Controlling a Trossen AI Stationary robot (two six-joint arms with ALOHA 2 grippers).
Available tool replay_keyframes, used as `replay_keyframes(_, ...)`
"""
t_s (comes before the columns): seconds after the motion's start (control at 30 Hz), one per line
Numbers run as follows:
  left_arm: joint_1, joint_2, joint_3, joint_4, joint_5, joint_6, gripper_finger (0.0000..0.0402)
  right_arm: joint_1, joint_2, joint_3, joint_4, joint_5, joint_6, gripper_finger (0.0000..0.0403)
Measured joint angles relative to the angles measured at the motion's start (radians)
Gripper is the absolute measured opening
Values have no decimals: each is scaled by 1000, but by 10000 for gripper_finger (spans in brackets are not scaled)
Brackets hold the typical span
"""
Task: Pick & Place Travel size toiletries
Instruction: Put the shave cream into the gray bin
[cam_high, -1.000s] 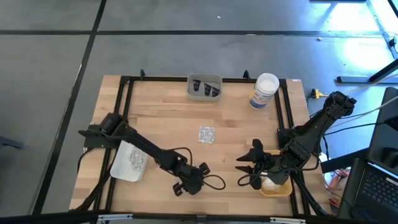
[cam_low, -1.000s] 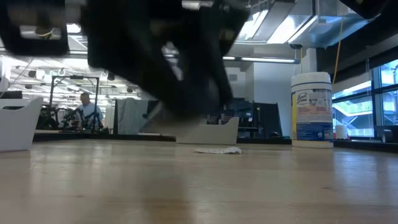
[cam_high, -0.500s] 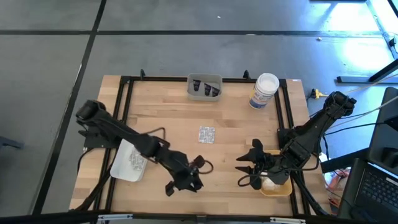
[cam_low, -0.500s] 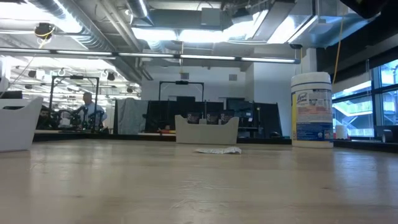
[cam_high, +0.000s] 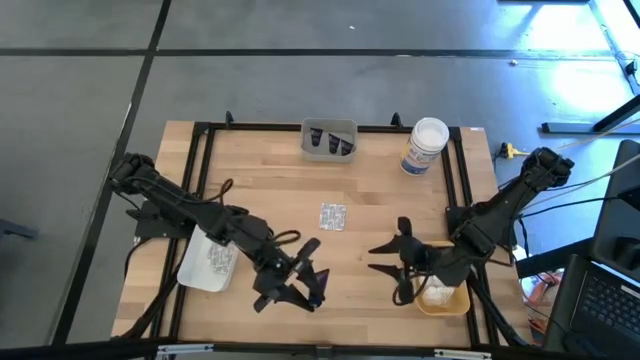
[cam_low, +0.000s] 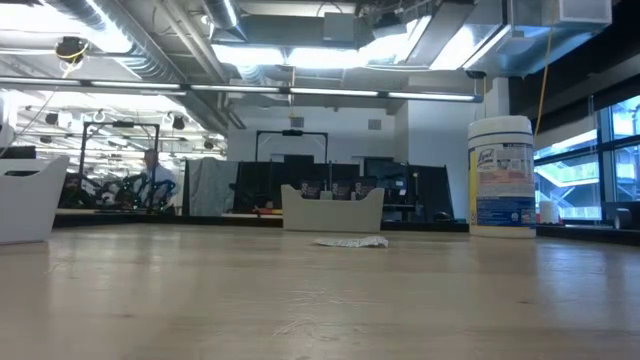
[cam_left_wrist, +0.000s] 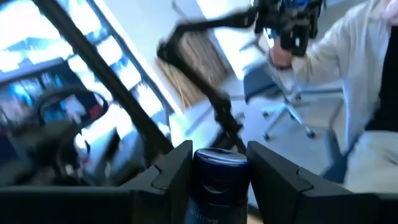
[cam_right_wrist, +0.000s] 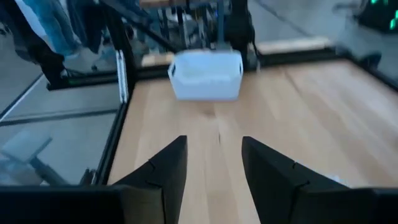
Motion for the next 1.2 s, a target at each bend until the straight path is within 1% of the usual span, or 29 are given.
replay_keyframes(0.1,0,0,0,76,30,42,143,-23,0,0,76,-10,-87,159)
replay_keyframes(0.2,0,0,0,160,33,51,143,-43,0,0,145,-39,-158,165)
replay_keyframes(0.3,0,0,0,281,52,4,143,-60,0,0,213,-101,-248,170)
replay_keyframes(0.37,0,0,0,331,70,-35,143,-68,0,0,258,-141,-309,171)
replay_keyframes(0.47,0,0,0,387,87,-83,143,-77,0,0,328,-169,-417,168)
replay_keyframes(0.63,1,0,0,405,85,-71,143,-117,0,0,437,-233,-533,161)
replay_keyframes(0.83,1,0,0,412,88,19,143,-183,10,0,521,-373,-536,164)
replay_keyframes(0.93,3,0,0,409,89,32,143,-201,35,0,592,-466,-545,172)
replay_keyframes(1.0,8,0,0,409,90,32,143,-207,54,0,632,-513,-581,179)
replay_keyframes(1.07,9,0,0,409,90,32,143,-213,72,0,662,-536,-612,185)
replay_keyframes(1.2,10,0,0,408,90,33,143,-229,99,0,716,-535,-636,193)
